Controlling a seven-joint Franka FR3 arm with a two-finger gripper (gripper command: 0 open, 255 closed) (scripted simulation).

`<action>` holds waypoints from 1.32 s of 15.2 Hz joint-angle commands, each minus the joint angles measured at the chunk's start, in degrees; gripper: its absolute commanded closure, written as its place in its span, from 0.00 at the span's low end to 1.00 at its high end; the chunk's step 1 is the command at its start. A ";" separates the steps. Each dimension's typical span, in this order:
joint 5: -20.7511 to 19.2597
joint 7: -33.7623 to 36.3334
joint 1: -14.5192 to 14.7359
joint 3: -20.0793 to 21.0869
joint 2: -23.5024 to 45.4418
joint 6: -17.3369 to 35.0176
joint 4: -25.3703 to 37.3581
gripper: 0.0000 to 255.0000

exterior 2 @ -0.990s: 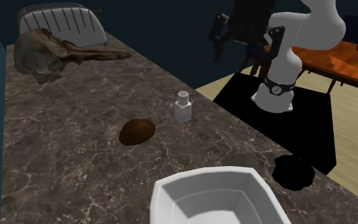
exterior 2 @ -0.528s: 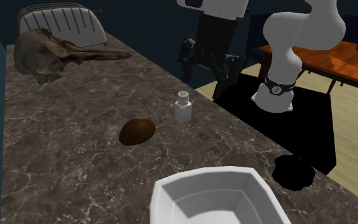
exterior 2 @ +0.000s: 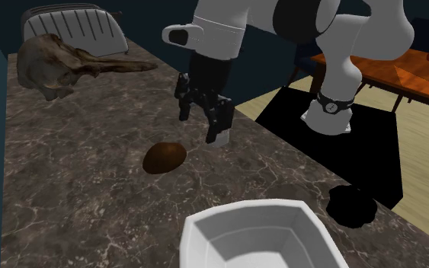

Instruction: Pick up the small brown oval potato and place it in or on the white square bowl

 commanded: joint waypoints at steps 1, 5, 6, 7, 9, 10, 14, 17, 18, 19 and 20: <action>2.02 -1.04 -0.53 -0.37 4.46 2.53 2.83 0.00; 4.63 -2.73 -1.69 -0.33 9.35 5.09 5.97 0.00; 4.96 -2.97 -1.81 -0.22 10.06 5.66 6.10 0.00; 5.31 -3.20 -1.92 -0.11 10.78 6.22 6.23 0.00; 5.99 -3.68 -2.18 0.14 12.24 7.32 6.55 0.00; 6.33 -3.92 -2.31 0.28 12.97 7.86 6.72 0.00; 6.87 -4.29 -2.55 0.53 14.14 8.69 7.02 0.00; 6.87 -4.29 -2.55 0.53 14.14 8.69 7.02 0.00; 6.87 -4.29 -2.55 0.53 14.14 8.69 7.02 0.00; 6.86 -4.29 -2.55 0.53 14.13 8.69 7.02 0.00; 6.86 -4.29 -2.55 0.53 14.13 8.69 7.02 1.00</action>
